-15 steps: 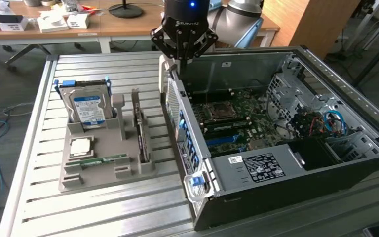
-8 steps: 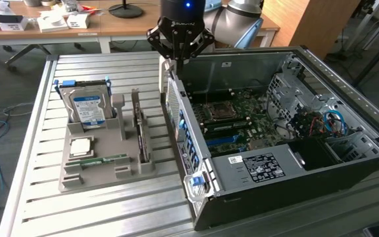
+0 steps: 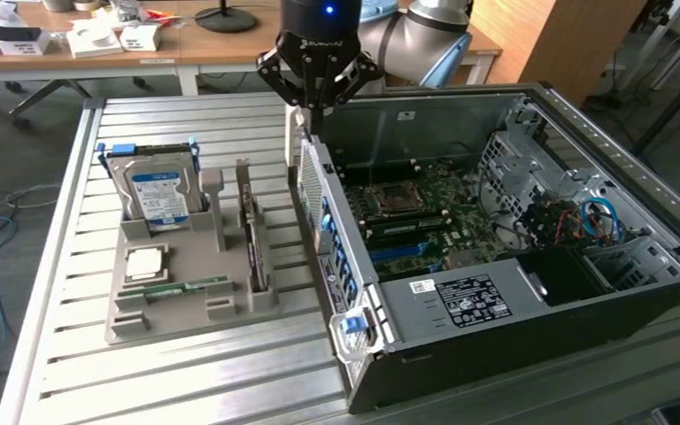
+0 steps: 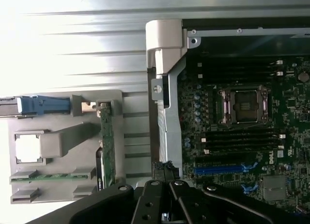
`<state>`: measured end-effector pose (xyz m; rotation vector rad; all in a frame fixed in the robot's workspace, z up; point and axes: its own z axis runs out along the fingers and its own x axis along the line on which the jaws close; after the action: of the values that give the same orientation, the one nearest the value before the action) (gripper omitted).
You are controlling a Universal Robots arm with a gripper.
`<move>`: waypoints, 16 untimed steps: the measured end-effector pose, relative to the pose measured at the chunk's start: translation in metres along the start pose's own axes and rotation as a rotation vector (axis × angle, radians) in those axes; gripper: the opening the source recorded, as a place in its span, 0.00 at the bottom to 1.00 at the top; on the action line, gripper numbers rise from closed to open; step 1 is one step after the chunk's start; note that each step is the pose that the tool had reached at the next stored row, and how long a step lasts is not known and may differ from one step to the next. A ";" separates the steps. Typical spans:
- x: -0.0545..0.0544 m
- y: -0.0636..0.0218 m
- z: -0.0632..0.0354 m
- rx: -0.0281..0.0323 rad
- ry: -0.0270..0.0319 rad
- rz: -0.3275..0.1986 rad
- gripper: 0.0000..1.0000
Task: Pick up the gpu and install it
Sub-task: 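Reach for the gpu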
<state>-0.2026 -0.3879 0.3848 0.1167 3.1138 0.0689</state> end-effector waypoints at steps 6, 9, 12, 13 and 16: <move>0.001 0.0001 0.0002 0.0001 0.0001 0.000 0.11; 0.001 0.0001 0.0002 0.0000 0.0001 0.000 0.11; 0.002 0.0000 0.0002 0.0000 0.0001 0.000 0.11; 0.003 -0.0001 0.0002 0.0000 0.0000 0.000 0.11; 0.005 -0.0001 0.0002 0.0000 0.0001 0.000 0.11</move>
<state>-0.2077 -0.3876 0.3845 0.1167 3.1140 0.0688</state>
